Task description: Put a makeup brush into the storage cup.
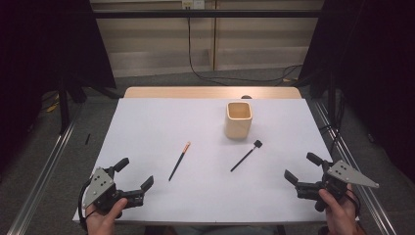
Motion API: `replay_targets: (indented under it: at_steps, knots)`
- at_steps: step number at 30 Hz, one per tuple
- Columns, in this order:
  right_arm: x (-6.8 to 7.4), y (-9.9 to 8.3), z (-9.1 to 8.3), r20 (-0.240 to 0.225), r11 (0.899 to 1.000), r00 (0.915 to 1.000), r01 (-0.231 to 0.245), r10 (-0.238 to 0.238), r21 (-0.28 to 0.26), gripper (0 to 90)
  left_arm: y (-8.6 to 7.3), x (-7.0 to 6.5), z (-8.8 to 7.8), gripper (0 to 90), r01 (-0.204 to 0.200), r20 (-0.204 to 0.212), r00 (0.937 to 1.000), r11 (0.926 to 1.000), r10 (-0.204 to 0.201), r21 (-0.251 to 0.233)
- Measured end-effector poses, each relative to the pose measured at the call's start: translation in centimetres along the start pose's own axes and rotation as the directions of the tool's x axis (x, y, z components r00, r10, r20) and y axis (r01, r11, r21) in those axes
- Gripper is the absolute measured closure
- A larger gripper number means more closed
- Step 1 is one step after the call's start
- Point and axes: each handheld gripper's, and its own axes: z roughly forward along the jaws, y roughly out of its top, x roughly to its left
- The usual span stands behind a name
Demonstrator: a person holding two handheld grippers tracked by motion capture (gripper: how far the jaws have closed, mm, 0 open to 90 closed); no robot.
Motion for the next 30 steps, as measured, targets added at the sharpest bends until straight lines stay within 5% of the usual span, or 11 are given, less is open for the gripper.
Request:
replay_targets:
  at_steps: [12, 30]
  knots:
    - [-0.26, -0.22, 0.03, -0.006, 1.000, 1.0000, -0.003, 0.003, 0.013, 0.0, 0.12, -0.13, 0.18, 3.1, 0.014, 0.006, 0.9999, 0.9999, -0.014, -0.004]
    - [0.23, -0.08, 0.03, -0.030, 1.000, 0.9996, 0.005, -0.004, 0.013, 0.0, 0.85, -0.49, 0.42, 3.3, -0.015, 0.018, 0.9997, 0.9996, 0.014, 0.022]
